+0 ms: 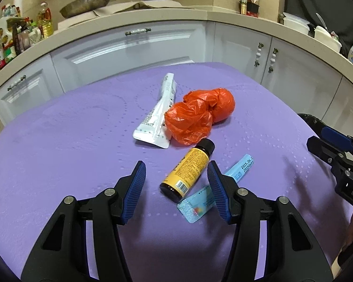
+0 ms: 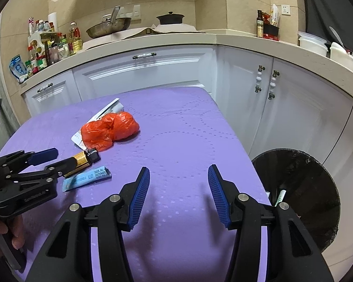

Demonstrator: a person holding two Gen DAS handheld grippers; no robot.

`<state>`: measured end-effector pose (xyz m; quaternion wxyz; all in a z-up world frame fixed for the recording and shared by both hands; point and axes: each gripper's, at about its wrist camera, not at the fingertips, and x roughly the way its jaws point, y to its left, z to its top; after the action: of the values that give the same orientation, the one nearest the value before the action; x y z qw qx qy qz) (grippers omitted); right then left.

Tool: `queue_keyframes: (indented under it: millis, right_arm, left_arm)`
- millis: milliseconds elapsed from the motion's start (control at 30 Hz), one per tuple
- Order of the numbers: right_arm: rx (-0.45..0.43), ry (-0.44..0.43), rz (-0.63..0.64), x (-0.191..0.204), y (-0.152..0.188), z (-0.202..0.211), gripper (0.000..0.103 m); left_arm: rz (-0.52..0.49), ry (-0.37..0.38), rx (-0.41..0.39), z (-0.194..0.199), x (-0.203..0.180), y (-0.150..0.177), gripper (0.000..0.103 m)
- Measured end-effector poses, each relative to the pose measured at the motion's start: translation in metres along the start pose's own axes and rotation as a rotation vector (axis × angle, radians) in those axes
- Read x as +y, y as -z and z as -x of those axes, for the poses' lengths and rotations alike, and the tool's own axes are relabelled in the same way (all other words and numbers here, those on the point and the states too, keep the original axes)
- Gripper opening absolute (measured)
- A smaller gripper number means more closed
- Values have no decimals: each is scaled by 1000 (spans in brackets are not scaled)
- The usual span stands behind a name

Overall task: Collect trash
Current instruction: 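Grasp the yellow-black bottle with the left tool while the right grasps the light blue tube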

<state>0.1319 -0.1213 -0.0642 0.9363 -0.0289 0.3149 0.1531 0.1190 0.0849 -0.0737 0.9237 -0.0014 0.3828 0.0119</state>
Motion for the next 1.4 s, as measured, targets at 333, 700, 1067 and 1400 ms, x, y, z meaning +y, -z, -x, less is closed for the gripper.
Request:
queue_keyframes:
  millis: [333, 700, 1067, 1400]
  right_arm:
    - [6, -26, 19, 11, 0, -3, 52]
    - [16, -44, 41, 24, 3, -3, 52]
    - [26, -66, 66, 37, 10, 3, 52]
    - [63, -125, 91, 55, 17, 0, 52]
  left_arm:
    - [-32, 19, 20, -3, -3, 4, 23]
    - [-34, 42, 18, 15, -4, 18, 22]
    - [-26, 54, 9, 35, -7, 32, 21]
    - [33, -30, -11, 64, 27, 48, 21]
